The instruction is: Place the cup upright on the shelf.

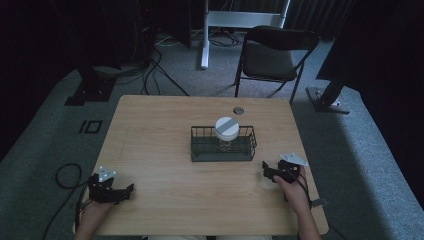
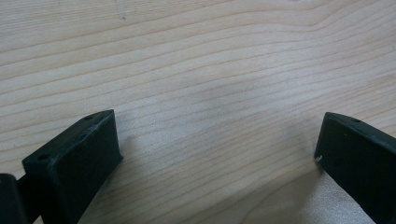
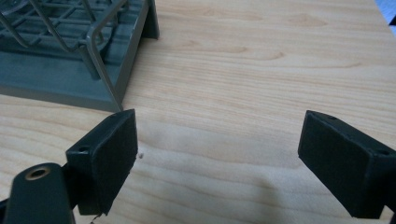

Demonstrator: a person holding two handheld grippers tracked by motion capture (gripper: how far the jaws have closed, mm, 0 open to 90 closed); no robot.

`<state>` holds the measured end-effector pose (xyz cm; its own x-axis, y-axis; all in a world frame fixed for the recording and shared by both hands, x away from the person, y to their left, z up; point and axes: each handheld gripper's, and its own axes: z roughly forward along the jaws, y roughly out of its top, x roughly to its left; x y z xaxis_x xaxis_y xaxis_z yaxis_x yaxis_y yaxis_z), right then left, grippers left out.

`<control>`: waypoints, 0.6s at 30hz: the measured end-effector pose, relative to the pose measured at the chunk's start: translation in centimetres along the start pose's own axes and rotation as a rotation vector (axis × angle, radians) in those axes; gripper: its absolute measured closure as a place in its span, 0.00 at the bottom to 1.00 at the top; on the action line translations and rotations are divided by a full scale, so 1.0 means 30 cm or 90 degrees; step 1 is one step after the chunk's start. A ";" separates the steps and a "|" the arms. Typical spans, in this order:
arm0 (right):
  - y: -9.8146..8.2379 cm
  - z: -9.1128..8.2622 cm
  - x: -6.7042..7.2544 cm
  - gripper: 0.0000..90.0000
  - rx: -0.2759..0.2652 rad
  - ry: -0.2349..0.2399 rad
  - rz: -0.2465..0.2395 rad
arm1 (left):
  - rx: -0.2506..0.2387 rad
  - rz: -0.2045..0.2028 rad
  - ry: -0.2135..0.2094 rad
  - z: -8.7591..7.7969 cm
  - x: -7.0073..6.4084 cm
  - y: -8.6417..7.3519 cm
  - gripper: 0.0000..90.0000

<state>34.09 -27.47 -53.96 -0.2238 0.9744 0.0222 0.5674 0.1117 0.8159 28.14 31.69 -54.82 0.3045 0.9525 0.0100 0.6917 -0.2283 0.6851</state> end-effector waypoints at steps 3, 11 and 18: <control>-0.006 -0.003 -0.017 0.13 0.012 0.000 0.002 | 0.000 0.000 0.000 0.000 0.000 0.000 0.00; -0.030 0.006 -0.029 0.13 0.048 0.001 -0.008 | 0.000 0.000 0.000 0.000 0.000 0.000 0.00; -0.040 0.000 -0.035 0.13 0.069 0.012 -0.014 | 0.001 0.001 0.000 0.000 0.000 0.000 0.00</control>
<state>33.65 -28.61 -54.97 -0.2511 0.9678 0.0171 0.6439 0.1539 0.7495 28.14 31.70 -54.82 0.3053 0.9522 0.0115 0.6921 -0.2301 0.6842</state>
